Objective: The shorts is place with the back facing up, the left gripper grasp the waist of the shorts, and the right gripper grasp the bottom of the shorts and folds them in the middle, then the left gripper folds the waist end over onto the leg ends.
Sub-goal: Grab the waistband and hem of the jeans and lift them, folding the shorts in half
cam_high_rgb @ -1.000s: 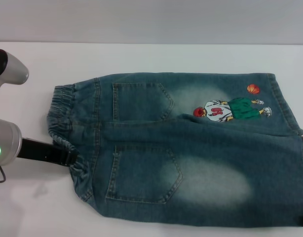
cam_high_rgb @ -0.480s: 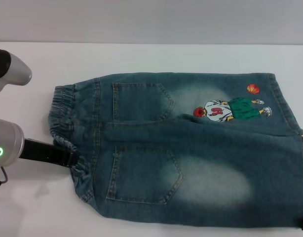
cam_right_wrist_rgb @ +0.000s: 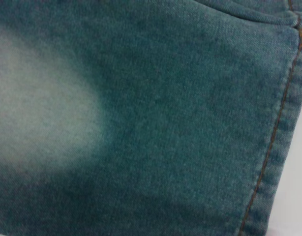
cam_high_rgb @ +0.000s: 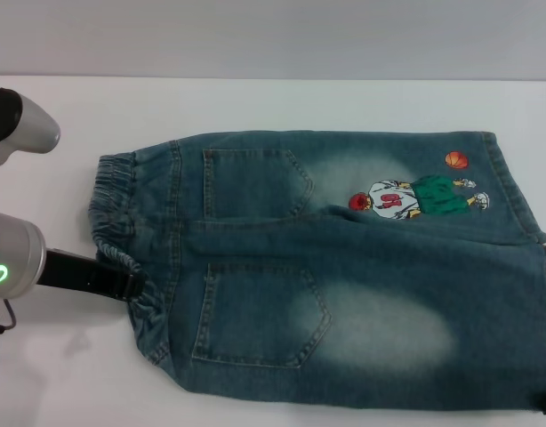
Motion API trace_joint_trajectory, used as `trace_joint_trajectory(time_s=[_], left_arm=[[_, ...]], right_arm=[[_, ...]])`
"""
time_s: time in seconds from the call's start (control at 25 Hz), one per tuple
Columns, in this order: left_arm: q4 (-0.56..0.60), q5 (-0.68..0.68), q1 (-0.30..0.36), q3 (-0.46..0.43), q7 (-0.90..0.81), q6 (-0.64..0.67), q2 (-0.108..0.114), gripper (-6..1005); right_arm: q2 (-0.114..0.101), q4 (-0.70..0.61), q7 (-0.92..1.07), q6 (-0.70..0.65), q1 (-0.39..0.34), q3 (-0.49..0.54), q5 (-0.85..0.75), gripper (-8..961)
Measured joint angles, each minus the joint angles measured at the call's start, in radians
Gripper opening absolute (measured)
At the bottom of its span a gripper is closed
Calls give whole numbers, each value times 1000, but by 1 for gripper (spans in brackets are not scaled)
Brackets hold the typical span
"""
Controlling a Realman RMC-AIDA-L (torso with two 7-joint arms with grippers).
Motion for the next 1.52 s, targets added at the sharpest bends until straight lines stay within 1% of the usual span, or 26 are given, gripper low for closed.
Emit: trace_joint_trajectory(time_s=[0.28,0.52,0.72,0.92,1.36,1.48,1.52], left_arm=[[4,0,-5,2,0,0,0,57],[6,-1,-7,4,0,0,0,57],[6,-2,-7,4,0,0,0,57],[6,-4,-8,4,0,0,0,57],[-10,-5,-1,0,0,8,0,57],[-12,-5,0,1,0,14,0,57],[-12,-5,0,2,0,17,0,57]], right_arm=[[0,-7,0,-3,0,0,0,694],[-2,-7,-6,-2,-2,-8,0,619],[-3,-3,-19,-1,-4,-45,-33,556],[-4,-2,-20,3,1,-66,-49,322],[-3,65,-29,-9,13,-77,-51,102],[-4,92,-34,-46,16,-77,-51,57],[-4,92,-34,-46,16,-77,-51,57]])
